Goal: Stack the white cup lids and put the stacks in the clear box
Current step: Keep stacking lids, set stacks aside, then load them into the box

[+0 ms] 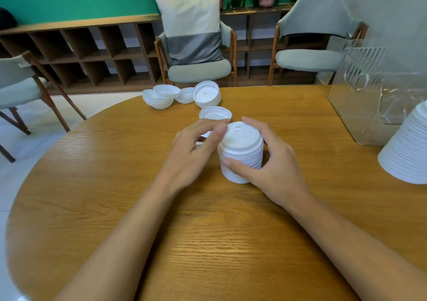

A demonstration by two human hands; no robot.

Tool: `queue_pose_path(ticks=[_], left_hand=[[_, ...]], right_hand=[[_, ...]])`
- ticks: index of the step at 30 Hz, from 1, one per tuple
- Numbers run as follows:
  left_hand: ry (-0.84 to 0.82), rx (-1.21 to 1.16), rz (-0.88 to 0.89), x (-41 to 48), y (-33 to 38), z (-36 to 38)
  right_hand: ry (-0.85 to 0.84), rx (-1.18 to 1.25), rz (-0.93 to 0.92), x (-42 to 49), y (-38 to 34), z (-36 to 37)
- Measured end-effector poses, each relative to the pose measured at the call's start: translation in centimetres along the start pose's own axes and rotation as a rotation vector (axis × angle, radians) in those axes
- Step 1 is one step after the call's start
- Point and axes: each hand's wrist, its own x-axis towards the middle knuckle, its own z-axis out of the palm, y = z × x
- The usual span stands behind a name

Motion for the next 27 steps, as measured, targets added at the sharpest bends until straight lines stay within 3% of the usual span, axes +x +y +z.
queue_pose_path(ticks=[3,6,9,16,27], left_hand=[[0.157,0.246,-0.014,0.4,-2.0,-1.1],[0.053,0.521,-0.033,0.3,-3.4,-1.5],[0.009,0.631,0.031,0.4,-3.8,-1.5],[0.078,0.444,0.013,0.6,-3.2,-1.2],[0.366,-0.13,-0.108,1.0,-1.1,-1.7]], right_hand=[[-0.002,-0.007,-0.001,0.0,-0.1,-0.1],[0.014,-0.021,-0.013,0.0,-0.2,-0.2],[0.017,-0.023,-0.011,0.0,-0.3,-0.1],[0.018,-0.032,-0.012,-0.1,-0.2,-0.2],[0.02,-0.041,-0.025,-0.1,-0.2,-0.4]])
